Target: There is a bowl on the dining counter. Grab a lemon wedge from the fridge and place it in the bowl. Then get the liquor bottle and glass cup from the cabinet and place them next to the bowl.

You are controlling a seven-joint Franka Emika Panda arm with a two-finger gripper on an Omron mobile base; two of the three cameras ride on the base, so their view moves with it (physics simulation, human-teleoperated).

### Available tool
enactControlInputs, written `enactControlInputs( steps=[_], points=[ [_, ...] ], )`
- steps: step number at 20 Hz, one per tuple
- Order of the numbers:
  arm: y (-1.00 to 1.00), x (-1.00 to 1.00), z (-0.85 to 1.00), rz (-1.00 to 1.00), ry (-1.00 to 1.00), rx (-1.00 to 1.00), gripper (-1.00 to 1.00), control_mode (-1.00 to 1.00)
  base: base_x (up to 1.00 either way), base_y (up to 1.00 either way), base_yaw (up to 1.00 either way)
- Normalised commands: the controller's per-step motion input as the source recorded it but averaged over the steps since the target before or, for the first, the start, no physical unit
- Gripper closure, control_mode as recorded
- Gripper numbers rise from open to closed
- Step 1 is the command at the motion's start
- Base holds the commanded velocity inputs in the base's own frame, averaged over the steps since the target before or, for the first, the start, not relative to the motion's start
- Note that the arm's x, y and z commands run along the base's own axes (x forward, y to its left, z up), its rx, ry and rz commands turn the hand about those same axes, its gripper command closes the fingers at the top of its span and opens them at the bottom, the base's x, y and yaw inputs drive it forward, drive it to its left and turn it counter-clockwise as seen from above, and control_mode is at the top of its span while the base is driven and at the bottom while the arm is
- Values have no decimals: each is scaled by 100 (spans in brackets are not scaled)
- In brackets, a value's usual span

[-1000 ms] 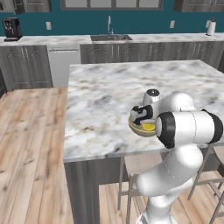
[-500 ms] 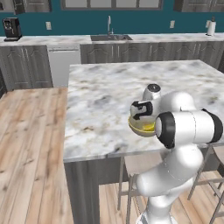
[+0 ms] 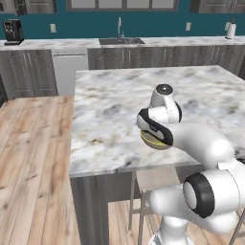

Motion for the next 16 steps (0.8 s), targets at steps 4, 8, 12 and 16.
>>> enactControlInputs(
  steps=[4,8,12,16],
  points=[
    [64,-81,100,0,6,0,-100,-100,0,0,0],
    [46,-89,91,0,8,3,-100,-100,0,0,0],
    [32,-94,74,0,5,9,-100,-100,0,0,0],
    [11,-86,46,0,-1,8,-100,-100,0,0,0]
  ],
)
